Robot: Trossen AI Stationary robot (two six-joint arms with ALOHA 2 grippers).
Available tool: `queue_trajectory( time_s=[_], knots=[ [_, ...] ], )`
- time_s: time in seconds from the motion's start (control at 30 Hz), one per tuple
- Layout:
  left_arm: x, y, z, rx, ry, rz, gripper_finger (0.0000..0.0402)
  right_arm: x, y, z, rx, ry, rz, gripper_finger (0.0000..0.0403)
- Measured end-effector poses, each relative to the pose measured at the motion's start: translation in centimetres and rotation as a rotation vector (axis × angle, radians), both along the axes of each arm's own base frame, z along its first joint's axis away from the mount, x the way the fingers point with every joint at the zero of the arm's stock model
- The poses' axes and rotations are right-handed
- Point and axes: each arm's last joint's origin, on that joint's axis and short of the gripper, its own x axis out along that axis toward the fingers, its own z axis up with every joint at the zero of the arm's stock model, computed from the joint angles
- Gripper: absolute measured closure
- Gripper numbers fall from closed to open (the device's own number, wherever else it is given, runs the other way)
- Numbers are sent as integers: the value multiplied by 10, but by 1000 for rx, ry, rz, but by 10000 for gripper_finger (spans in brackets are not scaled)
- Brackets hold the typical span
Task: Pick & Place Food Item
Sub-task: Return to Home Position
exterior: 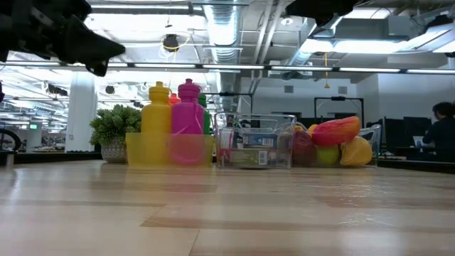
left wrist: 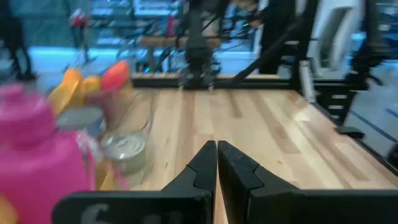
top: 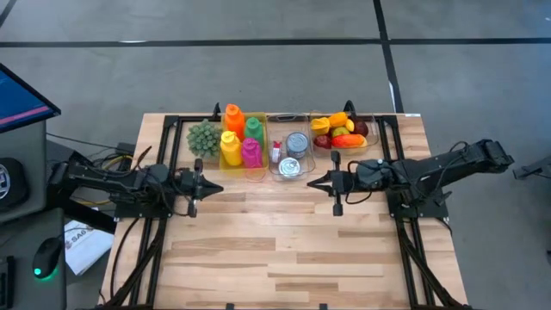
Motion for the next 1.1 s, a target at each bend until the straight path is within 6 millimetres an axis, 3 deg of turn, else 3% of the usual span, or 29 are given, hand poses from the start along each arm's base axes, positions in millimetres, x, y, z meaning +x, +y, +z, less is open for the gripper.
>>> queue_trajectory(
  time_s=[0.63, 1.1],
  knots=[
    [-29, 1, 9, 81, -112, -65, 398, 1, -12, 1, 87, -18, -78, 397],
    [-35, 0, 8, 80, -177, -116, 398, -37, -18, 26, 101, -83, -79, 397]
  ],
)
